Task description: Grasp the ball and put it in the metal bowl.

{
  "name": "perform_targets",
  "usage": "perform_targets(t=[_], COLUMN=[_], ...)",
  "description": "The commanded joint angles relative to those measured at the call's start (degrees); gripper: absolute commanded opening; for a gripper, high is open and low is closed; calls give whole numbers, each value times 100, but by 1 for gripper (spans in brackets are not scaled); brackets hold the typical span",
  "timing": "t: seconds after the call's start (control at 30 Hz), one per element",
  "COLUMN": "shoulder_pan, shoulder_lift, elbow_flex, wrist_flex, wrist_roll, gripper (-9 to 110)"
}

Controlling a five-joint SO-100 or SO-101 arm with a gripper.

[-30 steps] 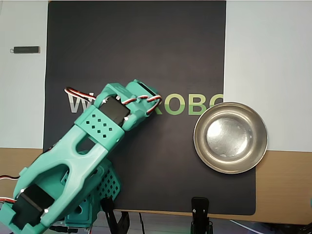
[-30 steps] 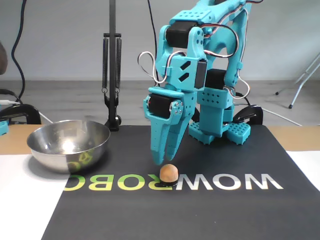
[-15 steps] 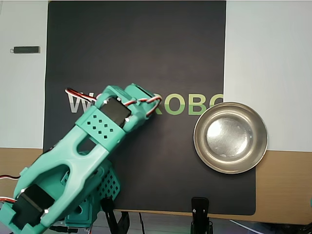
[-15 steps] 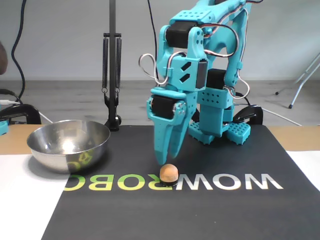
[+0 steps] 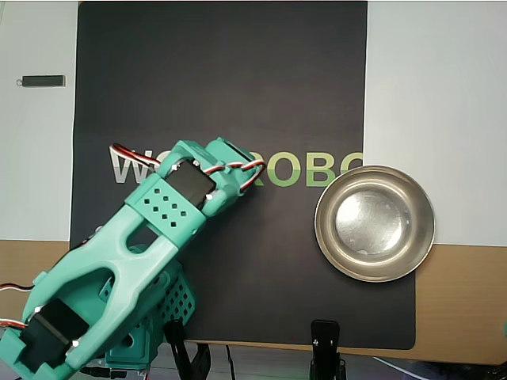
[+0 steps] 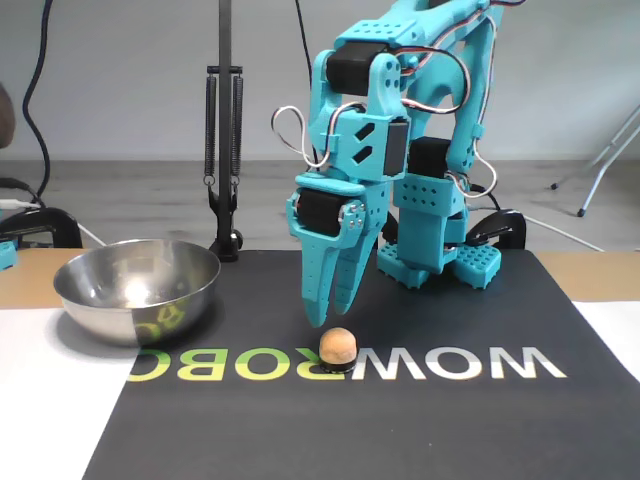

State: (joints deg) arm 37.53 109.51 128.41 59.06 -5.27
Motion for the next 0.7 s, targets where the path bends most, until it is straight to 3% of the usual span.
perform_targets(t=[0.0, 0.67], shoulder_pan=[35, -26], shoulder_lift=[114, 62], elbow_flex=[-35, -9], wrist_flex=[-176, -237], wrist_roll=[26, 35], gripper=[46, 46])
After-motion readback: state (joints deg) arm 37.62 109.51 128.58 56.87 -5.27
